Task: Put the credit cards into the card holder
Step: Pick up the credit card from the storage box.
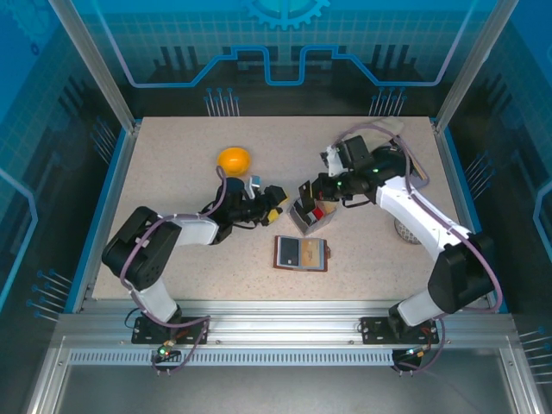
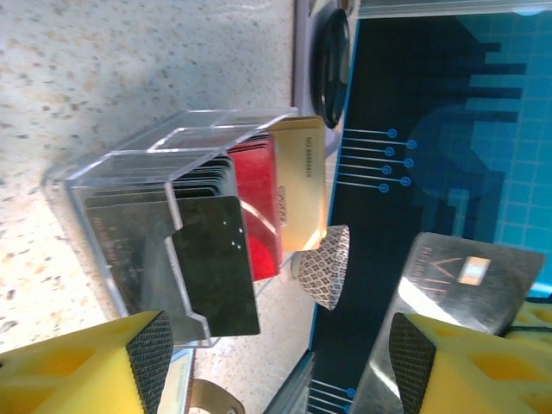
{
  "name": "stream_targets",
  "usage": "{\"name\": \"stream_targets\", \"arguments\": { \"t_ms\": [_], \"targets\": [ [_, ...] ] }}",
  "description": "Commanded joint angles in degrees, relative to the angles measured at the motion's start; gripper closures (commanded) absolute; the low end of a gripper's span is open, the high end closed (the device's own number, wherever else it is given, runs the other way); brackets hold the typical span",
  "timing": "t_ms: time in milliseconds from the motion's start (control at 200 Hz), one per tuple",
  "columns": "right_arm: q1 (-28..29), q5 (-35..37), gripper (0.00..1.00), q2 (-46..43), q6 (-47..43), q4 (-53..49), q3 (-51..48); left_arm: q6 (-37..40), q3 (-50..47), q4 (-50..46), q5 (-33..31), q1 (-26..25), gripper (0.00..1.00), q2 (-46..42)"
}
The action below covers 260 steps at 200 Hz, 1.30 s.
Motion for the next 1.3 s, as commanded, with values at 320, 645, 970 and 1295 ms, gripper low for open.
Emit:
{"name": "stream_targets", "arguments": {
  "t_ms": [320, 645, 970, 1295],
  "targets": [
    [-4.08, -14.65, 1.00, -3.08, 6.88, 7.92, -2.07, -2.38, 4.68, 13.45, 7.99, 0.28, 0.28, -0.81],
    [-5.02, -15.97, 1.00, -2.50, 8.06, 9.48, -3.24, -2.53, 5.09, 15.87, 9.21, 0.21, 0.62, -1.95],
    [-6.02, -18.95, 1.00, -1.84, 9.42, 12.01, -5.03, -2.36, 4.55, 16.23, 9.56, 0.09, 0.91, -3.31],
    [-7.18, -23.03, 0.79, -2.87, 11.58, 15.91, -7.85, -4.32, 3.82, 18.80, 9.13, 0.08, 1.00, -4.15]
  ]
}}
